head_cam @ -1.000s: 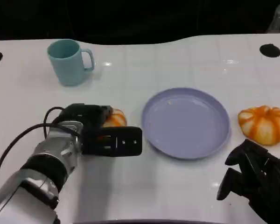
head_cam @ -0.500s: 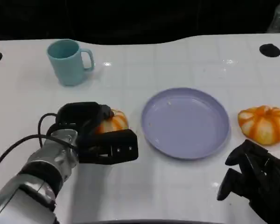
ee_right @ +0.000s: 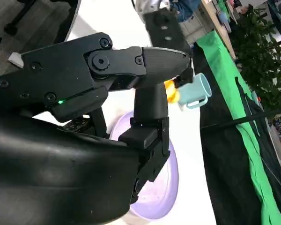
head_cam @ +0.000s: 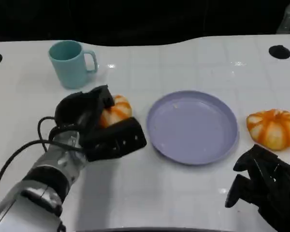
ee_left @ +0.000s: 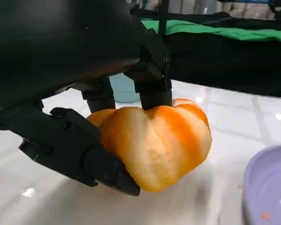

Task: Grasp the bread from the table and place it into the plate.

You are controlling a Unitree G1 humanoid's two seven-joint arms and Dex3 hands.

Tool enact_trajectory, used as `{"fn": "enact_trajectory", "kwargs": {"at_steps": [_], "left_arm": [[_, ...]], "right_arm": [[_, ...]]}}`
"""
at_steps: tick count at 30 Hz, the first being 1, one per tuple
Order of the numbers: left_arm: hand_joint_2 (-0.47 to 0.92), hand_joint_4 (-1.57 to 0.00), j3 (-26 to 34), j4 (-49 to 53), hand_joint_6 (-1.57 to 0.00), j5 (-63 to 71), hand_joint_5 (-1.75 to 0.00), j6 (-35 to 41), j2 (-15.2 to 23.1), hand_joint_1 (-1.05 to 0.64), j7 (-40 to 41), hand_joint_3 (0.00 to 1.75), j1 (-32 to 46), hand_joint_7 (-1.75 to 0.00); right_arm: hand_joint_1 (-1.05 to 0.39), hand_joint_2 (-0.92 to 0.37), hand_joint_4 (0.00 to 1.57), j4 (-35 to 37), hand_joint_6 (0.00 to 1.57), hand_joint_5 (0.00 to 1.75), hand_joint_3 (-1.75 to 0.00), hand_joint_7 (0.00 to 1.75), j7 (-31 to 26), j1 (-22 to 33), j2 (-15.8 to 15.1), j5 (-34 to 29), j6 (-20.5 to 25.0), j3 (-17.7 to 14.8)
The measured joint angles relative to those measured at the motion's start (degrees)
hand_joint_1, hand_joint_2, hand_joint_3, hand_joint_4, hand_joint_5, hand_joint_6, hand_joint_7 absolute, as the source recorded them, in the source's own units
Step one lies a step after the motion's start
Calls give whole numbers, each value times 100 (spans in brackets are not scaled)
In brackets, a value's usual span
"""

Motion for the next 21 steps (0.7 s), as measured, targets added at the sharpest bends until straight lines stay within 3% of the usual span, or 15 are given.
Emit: {"fn": "enact_trajectory", "kwargs": {"at_steps": [7, 15, 21], "left_arm": [[71, -90, 134, -295, -61, -165, -175, 34, -88, -16, -299, 72, -237, -175], [58, -90, -7, -543, -68, -116, -175, -238, -259, -12, -745, 69, -690, -175], [54, -91, -130, -587, -71, -117, -175, -553, -558, -19, -1136, 86, -885, -172]], "right_arm": [[-49, -92, 66, 36, 52, 175, -32, 159, -2, -14, 2, -32, -4, 6], [-49, -92, 66, 53, 52, 175, -33, 159, 13, -14, 2, -41, -24, 14], [-49, -92, 66, 51, 52, 175, -33, 160, 14, -5, 0, -62, -31, 17]]}}
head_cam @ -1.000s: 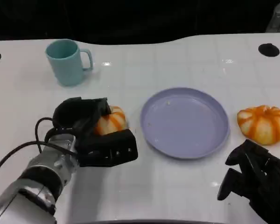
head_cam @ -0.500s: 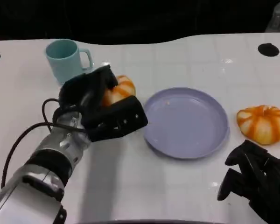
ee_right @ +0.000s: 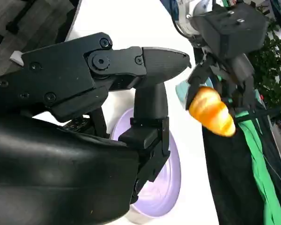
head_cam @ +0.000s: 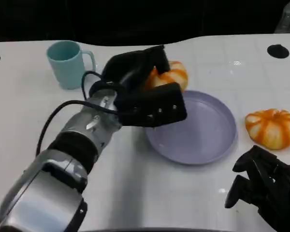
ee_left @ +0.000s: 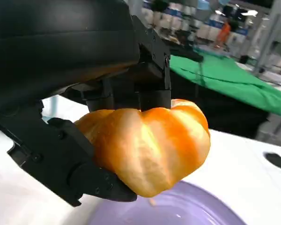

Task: Grasp the bread from the table and place it into the plate.

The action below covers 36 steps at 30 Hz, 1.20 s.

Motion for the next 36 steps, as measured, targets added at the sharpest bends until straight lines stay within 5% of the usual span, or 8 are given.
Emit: {"fn": "enact_trajectory", "kwargs": {"at_steps": [8, 12, 16, 20, 23, 27, 32, 36], "left_arm": [[55, -90, -176, 117, -70, 76, -175, 158, -374, -21, -177, 88, -204, -164], [68, -86, -339, 311, -80, 227, -175, 255, -535, -24, -196, 67, -268, -115], [70, -86, -426, 424, -84, 252, -175, 335, -629, -24, -237, 63, -277, -105], [73, -83, -498, 542, -70, 292, -175, 352, -660, -17, -295, 62, -315, -164], [70, -75, -534, 610, -76, 317, -173, 348, -709, -18, -343, 54, -315, -115], [90, -51, -403, 658, -69, 169, -136, 334, -786, -23, -589, 20, -314, -20], [92, -23, -314, 659, -32, 28, -37, 316, -796, -56, -1051, 24, -318, -1], [92, -11, -431, 659, -20, 100, -17, 338, -753, -73, -1389, 32, -322, 0]], "right_arm": [[-49, -92, 64, 1, 50, 175, -34, 161, 17, 16, -1, 0, -56, 8], [-49, -92, 64, 0, 50, 175, -35, 161, 16, 20, 0, -12, -61, 34], [-49, -92, 64, 0, 50, 175, -35, 162, 16, 21, 0, -27, -64, 77], [-47, -92, 63, -10, 48, 175, -36, 161, 12, 31, 3, -27, -64, 103], [-47, -92, 63, -50, 49, 175, -36, 162, -13, 40, 9, -27, -64, 128], [-47, -92, 64, -95, 48, 175, -36, 162, -68, 42, 10, -38, -63, 178], [-47, -92, 64, -98, 49, 175, -36, 163, -76, 44, 10, -38, -63, 187], [-47, -92, 64, -99, 49, 175, -36, 163, -84, 44, 10, -38, -63, 187]]}}
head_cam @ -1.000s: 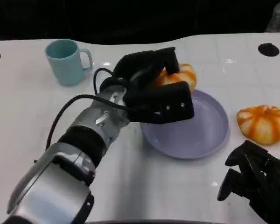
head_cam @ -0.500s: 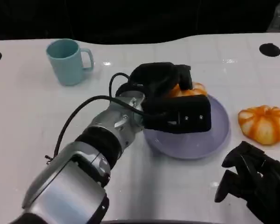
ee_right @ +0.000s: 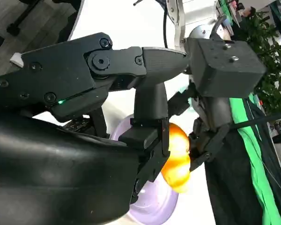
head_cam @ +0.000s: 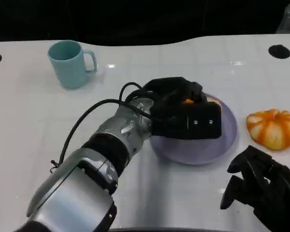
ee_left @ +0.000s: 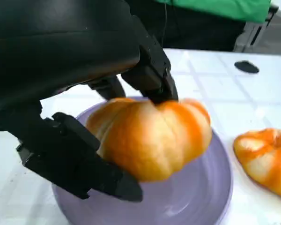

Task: Grasp the bread from the table and place it into the plate.

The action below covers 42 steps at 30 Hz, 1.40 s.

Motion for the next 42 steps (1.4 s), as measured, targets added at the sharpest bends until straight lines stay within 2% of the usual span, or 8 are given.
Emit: {"fn": "enact_trajectory", "kwargs": {"at_steps": [11, 20, 24, 27, 29, 35, 37, 42], "left_arm": [[92, -2, -52, -26, -13, 89, -13, 28, 187, -95, -782, 50, -150, 0], [92, -6, 453, -376, -19, -483, -17, -250, 436, -88, -1158, 51, -142, -3], [92, -26, 757, -600, -35, -869, -31, -437, 468, -76, -1188, 46, 39, -10], [92, -34, 1204, -954, -42, -1422, -37, -587, 507, -72, -1297, 42, 342, -12], [92, -42, 1404, -1158, -52, -1691, -54, -622, 547, -66, -1409, 39, 541, -14], [92, -53, 1977, -2120, -65, -2582, -85, -487, 564, -56, -1701, 34, 1414, -18], [92, -55, 2204, -2586, -68, -2985, -104, -326, 548, -59, -1846, 35, 1744, -30], [92, -56, 2565, -3974, -51, -3864, -125, 433, 444, -55, -2071, 35, 2670, -84]], "right_arm": [[-48, -92, 64, 3, 49, 175, -34, 162, 15, -1, -7, 1, -3, -3], [-48, -92, 64, 36, 49, 175, -35, 163, 25, -14, -9, 4, -11, -9], [-48, -92, 64, 44, 49, 175, -34, 163, 25, -21, -10, 5, -11, -14], [-47, -92, 65, 59, 50, 175, -35, 162, 20, -28, -11, 5, -9, -18], [-47, -92, 65, 64, 49, 175, -35, 162, 16, -30, -11, 5, -9, -22], [-47, -92, 65, 105, 49, 175, -36, 162, 25, -42, -14, 3, -17, -22], [-47, -92, 65, 113, 50, 175, -36, 162, 25, -45, -16, 1, -23, -21], [-48, -92, 65, 124, 50, 175, -34, 162, 18, -51, -24, -6, -31, -16]]}}
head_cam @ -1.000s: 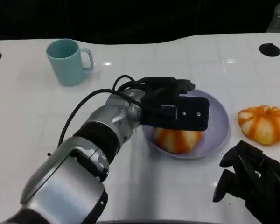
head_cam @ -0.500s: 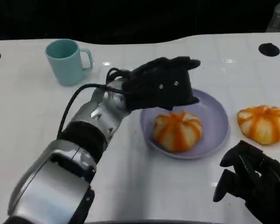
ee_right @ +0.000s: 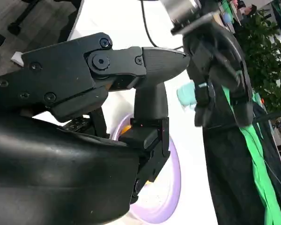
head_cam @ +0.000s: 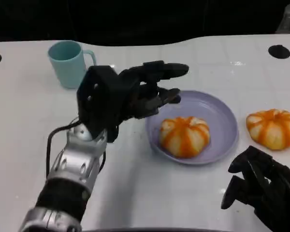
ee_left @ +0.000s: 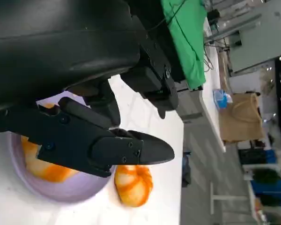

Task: Grasp the bread from the table and place it into the plate.

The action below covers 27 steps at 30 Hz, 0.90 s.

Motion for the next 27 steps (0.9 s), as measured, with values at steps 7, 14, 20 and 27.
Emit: {"fn": "enact_trajectory", "kwargs": {"at_steps": [7, 14, 20, 27], "left_arm": [[92, -60, 236, -2060, -47, -1103, -153, 1201, -259, -58, 24, 41, 1461, -124], [92, -70, 450, -3293, -53, -1885, -174, 2323, -219, -64, 92, 41, 2274, -155], [92, -76, 662, -4429, -55, -2596, -175, 3456, -198, -64, 472, 43, 3043, -160], [92, -74, 711, -4961, -50, -2791, -175, 3719, -113, -59, 597, 52, 3577, -166]], "right_arm": [[-47, -92, 64, -16, 50, 175, -36, 162, -38, -7, 4, 5, 34, 2], [-47, -92, 64, -34, 50, 175, -36, 161, -41, -5, 5, 17, 36, 5], [-47, -92, 64, -96, 49, 175, -36, 161, -63, -3, 1, 18, 49, 1], [-46, -92, 63, -123, 50, 175, -36, 161, -67, -4, 1, 31, 132, -6]]}}
